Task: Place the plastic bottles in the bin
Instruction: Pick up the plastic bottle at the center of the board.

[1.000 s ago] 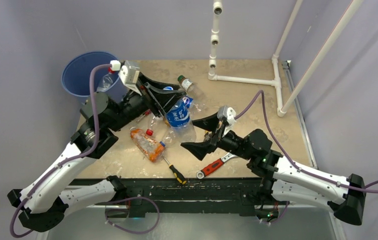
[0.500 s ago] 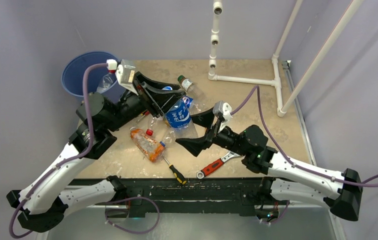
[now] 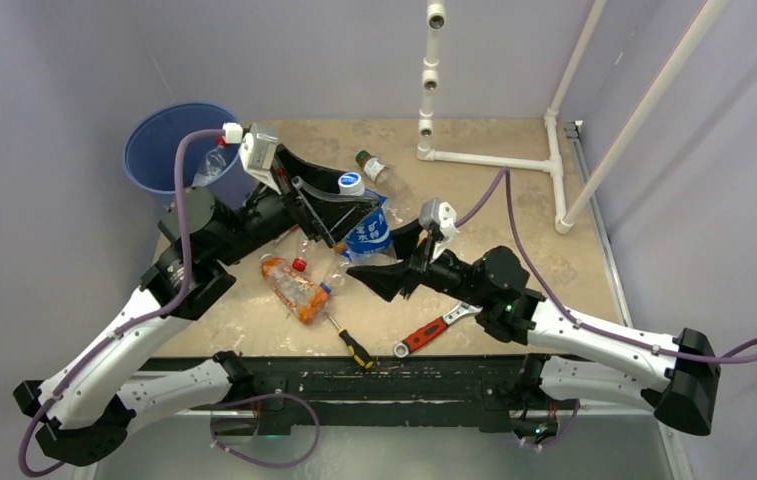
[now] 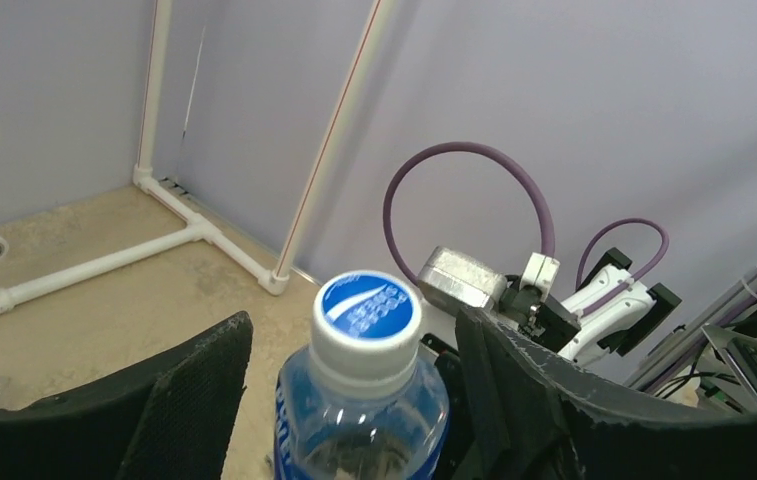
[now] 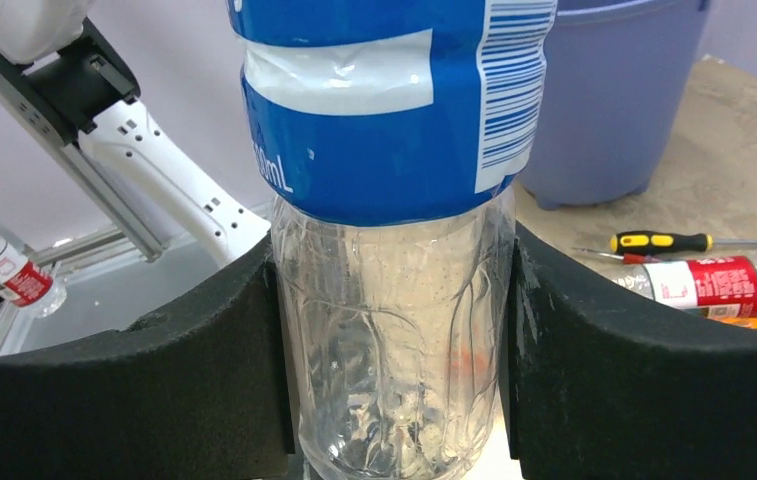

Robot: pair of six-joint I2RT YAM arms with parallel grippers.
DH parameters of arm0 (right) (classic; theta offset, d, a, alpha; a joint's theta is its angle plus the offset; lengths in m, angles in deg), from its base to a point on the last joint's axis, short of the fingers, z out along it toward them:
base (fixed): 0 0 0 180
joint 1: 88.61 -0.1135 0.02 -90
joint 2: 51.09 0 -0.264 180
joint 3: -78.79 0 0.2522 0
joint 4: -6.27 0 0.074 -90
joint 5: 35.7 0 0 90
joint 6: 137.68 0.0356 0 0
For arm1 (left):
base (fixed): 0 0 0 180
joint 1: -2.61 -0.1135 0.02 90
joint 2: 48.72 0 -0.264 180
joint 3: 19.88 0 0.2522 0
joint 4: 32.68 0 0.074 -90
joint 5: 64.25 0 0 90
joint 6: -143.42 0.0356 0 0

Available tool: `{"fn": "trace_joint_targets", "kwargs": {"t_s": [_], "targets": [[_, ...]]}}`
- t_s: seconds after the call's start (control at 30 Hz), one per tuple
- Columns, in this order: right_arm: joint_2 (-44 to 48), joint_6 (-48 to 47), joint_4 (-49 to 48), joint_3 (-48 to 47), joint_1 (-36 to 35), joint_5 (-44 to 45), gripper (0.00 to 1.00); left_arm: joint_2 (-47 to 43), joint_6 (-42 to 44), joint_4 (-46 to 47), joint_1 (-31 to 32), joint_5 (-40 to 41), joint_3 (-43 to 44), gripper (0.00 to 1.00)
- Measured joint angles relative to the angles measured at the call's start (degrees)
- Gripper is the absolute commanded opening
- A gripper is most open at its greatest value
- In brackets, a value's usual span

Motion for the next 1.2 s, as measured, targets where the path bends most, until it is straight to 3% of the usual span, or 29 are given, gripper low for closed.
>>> {"fn": "trace_joint_targets", "kwargs": {"t_s": [0.07, 0.17, 0.27, 0.73, 0.93, 1.2], "targets": [[1.0, -0.4, 0.3, 0.0, 0.0, 0.8, 0.43, -0.7, 0.2, -1.2, 0.0, 0.1, 0.1, 0.73], [3.0, -1.1, 0.7, 0.0, 0.1, 1.4, 0.41, -1.8, 0.4, -3.0, 0.0, 0.1, 0.6, 0.61], [4.4, -1.7, 1.5, 0.0, 0.0, 2.0, 0.39, -2.7, 0.6, -3.4, 0.0, -0.2, 1.6, 0.55], [4.6, -2.4, 2.3, 0.1, 0.0, 2.4, 0.38, 0.7, 0.8, -4.0, 0.0, -2.7, 5.5, 0.63], [4.6, -2.4, 3.0, 0.1, 0.1, 2.5, 0.38, 2.4, 1.3, -5.7, 0.0, -3.3, 6.3, 0.38], [4.4, -2.4, 3.2, 0.5, 0.1, 2.5, 0.38, 2.3, 1.8, -5.7, 0.0, -4.1, 6.3, 0.48]]}}
